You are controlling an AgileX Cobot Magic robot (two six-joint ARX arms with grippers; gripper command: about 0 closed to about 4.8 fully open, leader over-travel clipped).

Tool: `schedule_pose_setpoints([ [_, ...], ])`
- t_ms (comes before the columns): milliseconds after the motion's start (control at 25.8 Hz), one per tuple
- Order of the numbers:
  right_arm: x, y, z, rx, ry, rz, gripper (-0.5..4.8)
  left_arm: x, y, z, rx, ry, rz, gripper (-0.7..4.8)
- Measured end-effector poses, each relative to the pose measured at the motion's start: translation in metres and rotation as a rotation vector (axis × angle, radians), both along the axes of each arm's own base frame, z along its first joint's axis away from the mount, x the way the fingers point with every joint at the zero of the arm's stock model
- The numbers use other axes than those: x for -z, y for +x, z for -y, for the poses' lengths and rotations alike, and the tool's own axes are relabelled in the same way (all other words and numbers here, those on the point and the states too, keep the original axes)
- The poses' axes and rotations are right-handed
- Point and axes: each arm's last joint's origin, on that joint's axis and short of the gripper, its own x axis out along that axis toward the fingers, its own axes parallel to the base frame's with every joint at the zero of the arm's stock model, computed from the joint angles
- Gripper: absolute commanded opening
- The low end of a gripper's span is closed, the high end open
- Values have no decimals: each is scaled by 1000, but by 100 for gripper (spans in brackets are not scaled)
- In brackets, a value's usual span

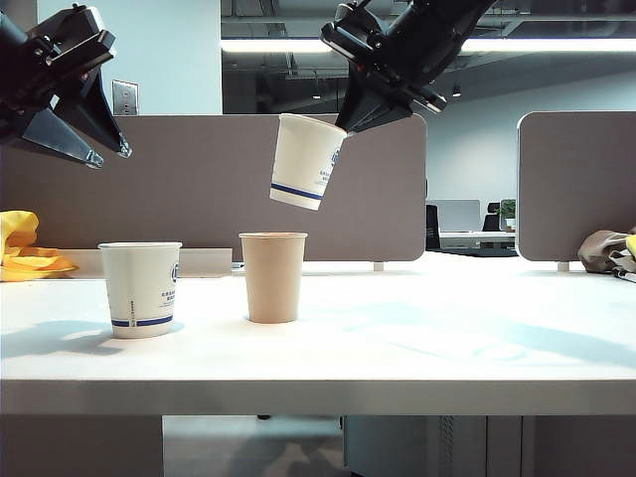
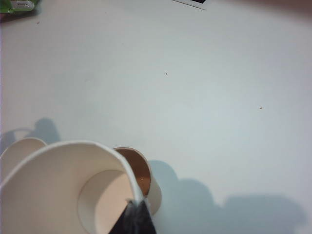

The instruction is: Pick up all the paper cups on the table one by one and stack them together.

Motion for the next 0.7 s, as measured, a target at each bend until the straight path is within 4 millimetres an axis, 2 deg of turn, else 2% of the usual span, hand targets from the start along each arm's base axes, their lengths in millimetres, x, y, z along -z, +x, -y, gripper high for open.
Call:
schedule_pose_setpoints([
  [544, 6, 8, -5, -15, 25, 31, -4, 0, 0, 0, 1, 2, 0, 183],
  [699, 9, 7, -15, -45, 31, 30, -4, 5, 3, 1, 30, -19, -26, 181],
])
